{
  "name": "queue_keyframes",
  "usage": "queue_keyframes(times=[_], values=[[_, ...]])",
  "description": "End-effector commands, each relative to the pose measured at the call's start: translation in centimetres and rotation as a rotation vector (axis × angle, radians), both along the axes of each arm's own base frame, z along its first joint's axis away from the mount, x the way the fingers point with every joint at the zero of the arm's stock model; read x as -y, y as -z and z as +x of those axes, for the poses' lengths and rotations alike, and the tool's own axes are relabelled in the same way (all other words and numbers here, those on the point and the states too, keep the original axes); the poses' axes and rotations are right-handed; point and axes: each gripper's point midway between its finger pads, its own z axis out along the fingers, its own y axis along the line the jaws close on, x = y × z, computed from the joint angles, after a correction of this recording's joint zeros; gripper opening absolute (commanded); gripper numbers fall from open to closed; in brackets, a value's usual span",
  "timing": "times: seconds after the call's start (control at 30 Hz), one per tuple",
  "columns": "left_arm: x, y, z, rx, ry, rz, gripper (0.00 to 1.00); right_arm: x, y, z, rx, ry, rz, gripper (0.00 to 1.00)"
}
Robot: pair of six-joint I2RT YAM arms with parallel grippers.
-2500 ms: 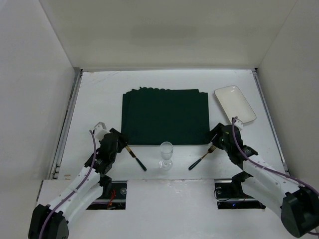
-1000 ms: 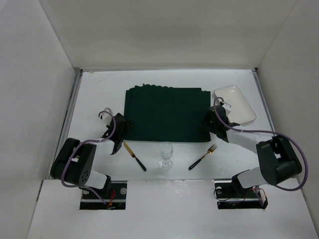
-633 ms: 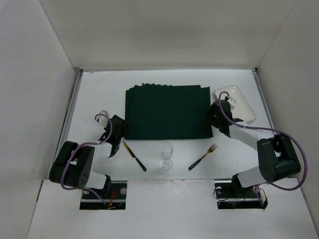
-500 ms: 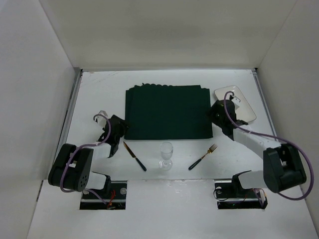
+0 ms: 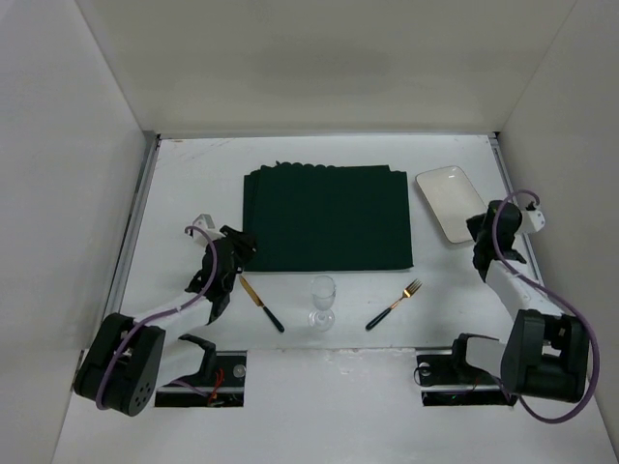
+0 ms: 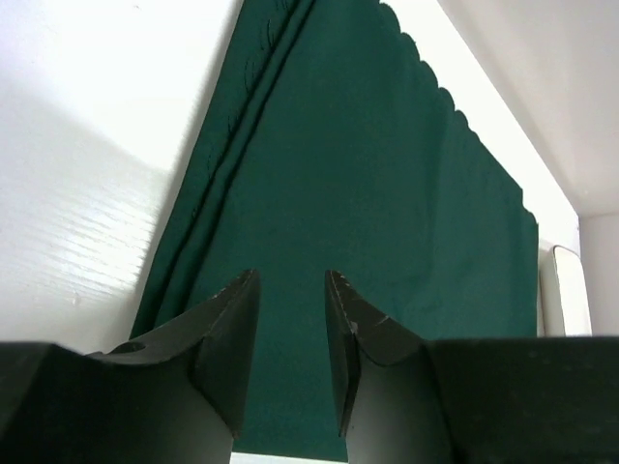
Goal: Set the dinner table for one person
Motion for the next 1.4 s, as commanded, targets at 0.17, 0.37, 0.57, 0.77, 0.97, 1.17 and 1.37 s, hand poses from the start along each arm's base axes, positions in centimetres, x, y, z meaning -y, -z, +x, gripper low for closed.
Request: queue_keyframes(times=[0.17, 0.37, 0.57, 0.77, 0.97, 1.17, 1.37], values=[[-0.7, -1.9, 0.4, 0.092, -0.030, 0.021, 0.32, 4.5, 2.1, -0.3, 0.039, 0.115, 0.070, 0.45], [-0.7, -1.8, 0.4, 0.087, -0.032, 0.010, 0.35, 3.5, 4.7, 0.8, 0.010, 0.052, 0.156, 0.48], [-0.7, -1.5, 0.4, 0.077, -0.028, 0.001, 0.36, 3.1, 7.0, 1.0, -0.021, 0.050, 0.209, 0.48], [-0.6, -1.2, 0.5, 0.068, -0.025, -0.010, 0.36, 3.5, 5.4, 0.3, 0.027, 0.066, 0.183, 0.45], [-0.4, -1.0, 0.6, 0.061, -0.019, -0.021, 0.36, 4.8, 1.2, -1.6, 0.111, 0.131, 0.061, 0.47], [-0.3, -0.9, 0.6, 0.059, -0.018, -0.026, 0.37, 4.5, 5.1, -2.6, -0.006, 0.144, 0.088, 0.48], [-0.7, -1.1, 0.5, 0.067, -0.030, -0.028, 0.37, 3.1, 6.8, -0.6, -0.016, 0.049, 0.147, 0.49]])
